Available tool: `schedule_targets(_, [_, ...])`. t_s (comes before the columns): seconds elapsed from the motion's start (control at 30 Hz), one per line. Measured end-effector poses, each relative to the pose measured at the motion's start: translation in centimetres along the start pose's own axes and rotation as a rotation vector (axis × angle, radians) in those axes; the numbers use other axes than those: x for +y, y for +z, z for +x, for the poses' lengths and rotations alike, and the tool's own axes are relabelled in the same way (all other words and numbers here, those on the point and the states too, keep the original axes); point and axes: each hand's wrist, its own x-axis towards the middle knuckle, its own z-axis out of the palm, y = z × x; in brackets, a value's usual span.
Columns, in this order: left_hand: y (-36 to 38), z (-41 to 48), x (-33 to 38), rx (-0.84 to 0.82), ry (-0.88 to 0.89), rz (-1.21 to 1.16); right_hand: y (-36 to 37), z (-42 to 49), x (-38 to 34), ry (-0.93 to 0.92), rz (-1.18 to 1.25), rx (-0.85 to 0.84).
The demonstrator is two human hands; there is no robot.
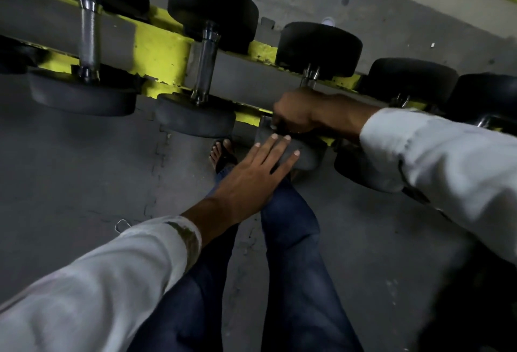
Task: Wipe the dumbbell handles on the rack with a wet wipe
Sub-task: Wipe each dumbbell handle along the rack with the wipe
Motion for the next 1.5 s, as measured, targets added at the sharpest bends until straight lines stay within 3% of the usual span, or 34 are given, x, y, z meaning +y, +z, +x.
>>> schedule_targets(0.13, [-0.5,0.1,-0.2,0.001,-0.01,-0.02,4.7,-3.4,1.1,0.024,0.352,0.308])
schedule_targets(0.33, [-0.6,1.2,-0.1,0.065,-0.021,-0.064,9.2,-4.0,-0.7,0.533,0.969,0.634])
schedule_targets(0.67, [-0.3,1.5,0.9,0.121,-0.06,-0.101,11.4,-0.5,1.6,0.754,1.375,0.491])
schedule_targets(0.83, [-1.2,1.7,1.3,0.108,-0.063,-0.078,11.4,-1.8,1.1,0.834,1.27,0.687])
schedule_targets(0.97, [-1.1,1.9,1.6,0.107,-0.088,-0.074,9.7,-1.7,0.9,0.871,1.446,0.778])
schedule_targets(1.03, [-0.9,1.9,1.7,0.106,-0.105,-0.08,9.4,-1.5,0.8,0.842,1.339,0.658])
schedule_targets(1.13, [-0.9,1.9,2.2,0.107,-0.14,-0.092,9.7,-2.4,-0.1,0.631,1.277,0.47])
schedule_targets(1.2, [-0.9,2.1,2.6,0.101,-0.16,-0.103,10.1,-3.4,-0.6,0.564,1.305,0.491])
schedule_targets(1.33, [-1.0,2.4,3.2,0.102,-0.195,-0.104,10.2,-3.1,0.6,0.616,1.153,0.59])
schedule_targets(1.4, [-0.8,2.4,3.3,0.109,-0.205,-0.094,10.0,-1.5,2.3,0.701,1.285,0.683])
schedule_targets(1.5, [-0.1,2.4,3.3,0.102,-0.205,-0.072,9.0,1.5,4.6,0.69,1.86,0.799])
